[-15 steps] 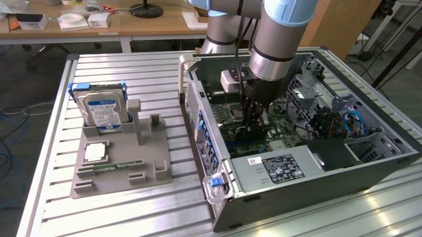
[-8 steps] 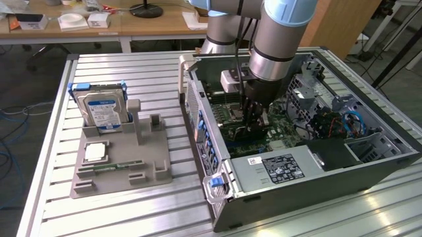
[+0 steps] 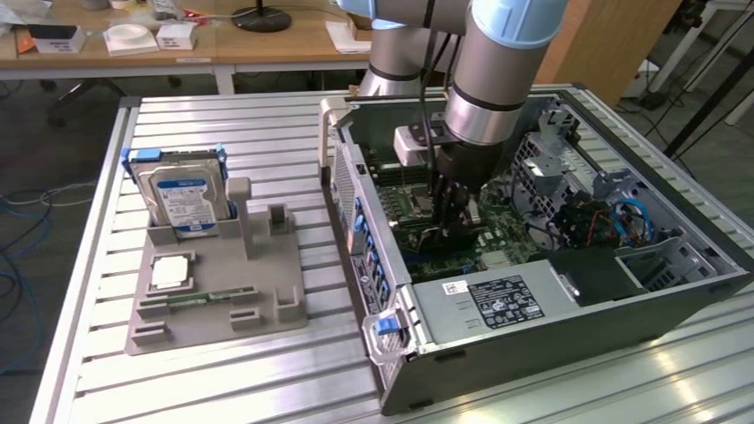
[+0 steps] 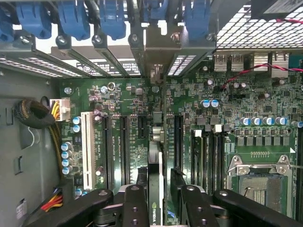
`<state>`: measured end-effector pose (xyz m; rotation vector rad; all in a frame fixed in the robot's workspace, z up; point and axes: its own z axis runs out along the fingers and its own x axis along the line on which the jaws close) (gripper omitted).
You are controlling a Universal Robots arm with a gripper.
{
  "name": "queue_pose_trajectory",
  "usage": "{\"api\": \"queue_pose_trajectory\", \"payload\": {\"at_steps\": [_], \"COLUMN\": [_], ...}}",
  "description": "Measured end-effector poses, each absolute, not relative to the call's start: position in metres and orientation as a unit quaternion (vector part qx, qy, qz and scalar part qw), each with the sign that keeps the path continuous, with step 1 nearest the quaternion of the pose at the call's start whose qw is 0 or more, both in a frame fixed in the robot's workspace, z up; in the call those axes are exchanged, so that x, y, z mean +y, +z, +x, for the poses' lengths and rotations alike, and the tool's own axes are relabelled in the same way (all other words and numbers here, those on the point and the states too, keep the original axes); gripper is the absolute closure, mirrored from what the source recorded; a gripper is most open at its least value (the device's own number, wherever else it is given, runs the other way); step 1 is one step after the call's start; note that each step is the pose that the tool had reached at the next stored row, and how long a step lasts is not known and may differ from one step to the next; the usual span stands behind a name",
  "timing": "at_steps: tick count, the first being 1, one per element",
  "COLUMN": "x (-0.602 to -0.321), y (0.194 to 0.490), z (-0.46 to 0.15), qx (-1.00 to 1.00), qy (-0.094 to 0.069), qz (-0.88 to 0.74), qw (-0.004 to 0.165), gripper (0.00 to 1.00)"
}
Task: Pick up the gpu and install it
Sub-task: 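Insert the gpu into the slot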
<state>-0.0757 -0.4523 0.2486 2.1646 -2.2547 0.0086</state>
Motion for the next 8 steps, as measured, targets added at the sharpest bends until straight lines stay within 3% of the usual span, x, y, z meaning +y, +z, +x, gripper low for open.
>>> {"api": "queue_pose_trajectory", "payload": {"at_steps": [8], "x": [-0.452], "y": [0.263], "z": [-0.076], "qx": [-0.721], "qy": [0.003], "qz": [0.693], "qw": [0.008], "gripper": [0.67]}}
